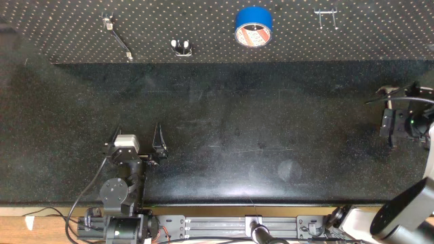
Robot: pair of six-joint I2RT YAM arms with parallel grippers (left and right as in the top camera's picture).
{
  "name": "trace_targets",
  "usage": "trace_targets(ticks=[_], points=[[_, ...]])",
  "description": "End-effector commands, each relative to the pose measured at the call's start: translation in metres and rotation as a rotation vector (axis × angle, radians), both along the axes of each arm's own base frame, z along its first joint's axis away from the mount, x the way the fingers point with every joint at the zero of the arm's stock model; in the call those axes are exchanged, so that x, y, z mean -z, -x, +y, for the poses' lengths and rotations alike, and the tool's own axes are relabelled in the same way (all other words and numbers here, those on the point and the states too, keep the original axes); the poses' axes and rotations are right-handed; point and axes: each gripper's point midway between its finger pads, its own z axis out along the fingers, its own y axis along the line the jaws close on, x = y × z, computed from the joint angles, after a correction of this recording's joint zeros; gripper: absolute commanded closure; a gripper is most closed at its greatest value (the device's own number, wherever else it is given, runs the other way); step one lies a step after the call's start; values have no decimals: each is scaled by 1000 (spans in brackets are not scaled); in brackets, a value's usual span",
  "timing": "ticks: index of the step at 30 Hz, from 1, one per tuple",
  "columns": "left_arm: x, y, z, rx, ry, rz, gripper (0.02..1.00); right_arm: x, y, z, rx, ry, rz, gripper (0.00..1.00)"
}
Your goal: Place Tools Onto Pegboard
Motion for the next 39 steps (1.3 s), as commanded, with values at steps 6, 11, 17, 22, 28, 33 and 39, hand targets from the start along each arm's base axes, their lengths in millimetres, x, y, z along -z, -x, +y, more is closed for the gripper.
trace_targets(ticks=[6, 11, 17, 22, 28, 33, 39], points=[[0, 1, -3, 17, -15, -2, 23, 37, -10, -2, -217, -26, 49, 14], [0, 1, -3, 17, -15, -2, 25, 53, -13, -6, -222, -38, 64, 12], [0, 1, -3, 17, -15, -2, 23, 63, -7, -11, -196, -59, 85, 12], [0, 1, -3, 17, -15, -2, 23, 69, -2, -15, -176, -75, 99, 12], [0, 1, -3, 17, -15, -2, 23, 72, -3, -14, -178, -86, 95, 12], [0, 1, -3, 17, -15, -2, 23, 73, -4, -14, -178, -84, 94, 12], [0, 1, -3, 17, -15, -2, 23, 73, -4, -15, -204, -78, 93, 12]])
